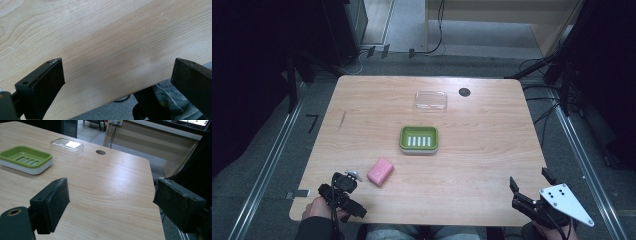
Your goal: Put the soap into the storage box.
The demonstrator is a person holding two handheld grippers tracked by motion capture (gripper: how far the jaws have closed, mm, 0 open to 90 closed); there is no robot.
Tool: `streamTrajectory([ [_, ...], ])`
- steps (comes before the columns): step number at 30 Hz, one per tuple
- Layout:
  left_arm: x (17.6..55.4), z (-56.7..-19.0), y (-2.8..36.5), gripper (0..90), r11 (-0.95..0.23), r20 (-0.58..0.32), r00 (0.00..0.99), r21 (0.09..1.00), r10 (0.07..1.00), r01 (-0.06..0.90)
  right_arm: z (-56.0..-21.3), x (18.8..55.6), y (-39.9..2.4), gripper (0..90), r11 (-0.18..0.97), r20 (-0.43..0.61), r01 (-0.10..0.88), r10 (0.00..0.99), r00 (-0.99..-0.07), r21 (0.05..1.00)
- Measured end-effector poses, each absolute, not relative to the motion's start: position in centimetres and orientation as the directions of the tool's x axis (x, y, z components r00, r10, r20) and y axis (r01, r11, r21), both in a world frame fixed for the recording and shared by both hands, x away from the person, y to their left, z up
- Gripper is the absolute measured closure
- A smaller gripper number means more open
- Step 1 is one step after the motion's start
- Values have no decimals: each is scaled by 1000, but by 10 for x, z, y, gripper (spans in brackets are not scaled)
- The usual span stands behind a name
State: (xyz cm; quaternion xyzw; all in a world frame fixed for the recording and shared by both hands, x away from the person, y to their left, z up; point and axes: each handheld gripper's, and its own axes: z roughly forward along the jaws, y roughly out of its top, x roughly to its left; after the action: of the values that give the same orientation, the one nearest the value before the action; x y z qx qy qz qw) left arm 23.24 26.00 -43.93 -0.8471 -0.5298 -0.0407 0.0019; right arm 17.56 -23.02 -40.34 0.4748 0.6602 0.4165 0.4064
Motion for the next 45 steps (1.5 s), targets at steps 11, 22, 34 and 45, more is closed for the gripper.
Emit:
streamTrajectory([
  [11, 232, -441, 258, 0, -446, 74, 443, 28, 893, 894, -403, 176, -230, 135, 198, -136, 288, 966, -220, 937],
  [22, 236, -442, 255, 0, -470, 56, 467, 40, 882, 882, -403, 176, -230, 135, 198, -137, 289, 966, -218, 937],
  [34, 249, -437, 247, 0, -480, 40, 478, 71, 877, 874, -403, 176, -230, 135, 199, -138, 289, 966, -218, 936],
  [45, 264, -433, 237, 0, -500, 28, 499, 103, 866, 860, -403, 177, -230, 135, 195, -134, 290, 967, -218, 937],
])
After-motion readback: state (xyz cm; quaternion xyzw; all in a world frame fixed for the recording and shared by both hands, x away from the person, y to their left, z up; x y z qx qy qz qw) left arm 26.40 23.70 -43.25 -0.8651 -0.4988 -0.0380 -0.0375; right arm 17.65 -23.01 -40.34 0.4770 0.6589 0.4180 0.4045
